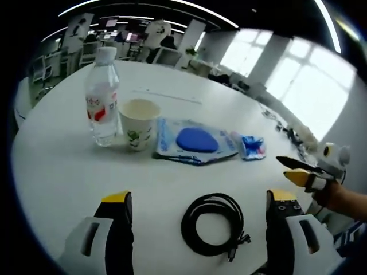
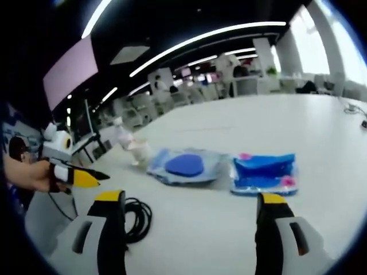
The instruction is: Arrange the tabletop items into an orderly group along one side of the table until the central work area is clear of visible clutter.
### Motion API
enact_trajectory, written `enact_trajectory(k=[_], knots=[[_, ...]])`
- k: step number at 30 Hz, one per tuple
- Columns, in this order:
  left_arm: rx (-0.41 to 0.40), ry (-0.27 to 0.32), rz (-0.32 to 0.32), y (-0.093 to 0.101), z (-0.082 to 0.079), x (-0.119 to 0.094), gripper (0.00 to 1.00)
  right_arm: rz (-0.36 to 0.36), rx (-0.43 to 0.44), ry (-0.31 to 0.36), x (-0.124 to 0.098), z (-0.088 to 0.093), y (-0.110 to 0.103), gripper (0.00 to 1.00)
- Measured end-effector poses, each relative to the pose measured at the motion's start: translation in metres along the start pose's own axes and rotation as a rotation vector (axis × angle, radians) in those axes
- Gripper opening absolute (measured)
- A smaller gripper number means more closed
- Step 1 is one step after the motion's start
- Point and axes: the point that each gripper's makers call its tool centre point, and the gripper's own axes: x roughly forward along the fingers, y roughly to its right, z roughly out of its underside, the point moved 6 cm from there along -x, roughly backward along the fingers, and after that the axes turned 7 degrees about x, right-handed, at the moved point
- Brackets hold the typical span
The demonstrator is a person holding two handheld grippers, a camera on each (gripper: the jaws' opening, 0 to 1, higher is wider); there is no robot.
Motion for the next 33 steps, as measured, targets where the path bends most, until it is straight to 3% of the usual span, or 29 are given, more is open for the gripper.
enact_trajectory(k=[7,15,19,23,29,33], knots=[[0.022,-0.059,-0.031,-0.007,0.013,-0.002,0.92,-0.048,0.005,-0.033,0.015,0.012,-0.022,0.86],[0.012,-0.066,-0.028,-0.004,0.016,0.002,0.91,-0.069,0.009,-0.077,0.021,0.025,-0.034,0.81],[0.033,-0.08,-0.036,-0.004,0.02,0.002,0.9,-0.084,-0.015,-0.108,0.024,0.033,-0.042,0.74],[0.068,-0.08,-0.073,-0.006,0.026,0.002,0.82,-0.091,-0.042,-0.126,0.03,0.044,-0.049,0.65],[0.108,-0.103,-0.056,0.003,0.034,0.005,0.77,-0.111,-0.059,-0.177,0.038,0.06,-0.059,0.64],[0.095,-0.08,-0.069,0.004,0.034,0.005,0.71,-0.117,-0.069,-0.199,0.043,0.068,-0.065,0.6]])
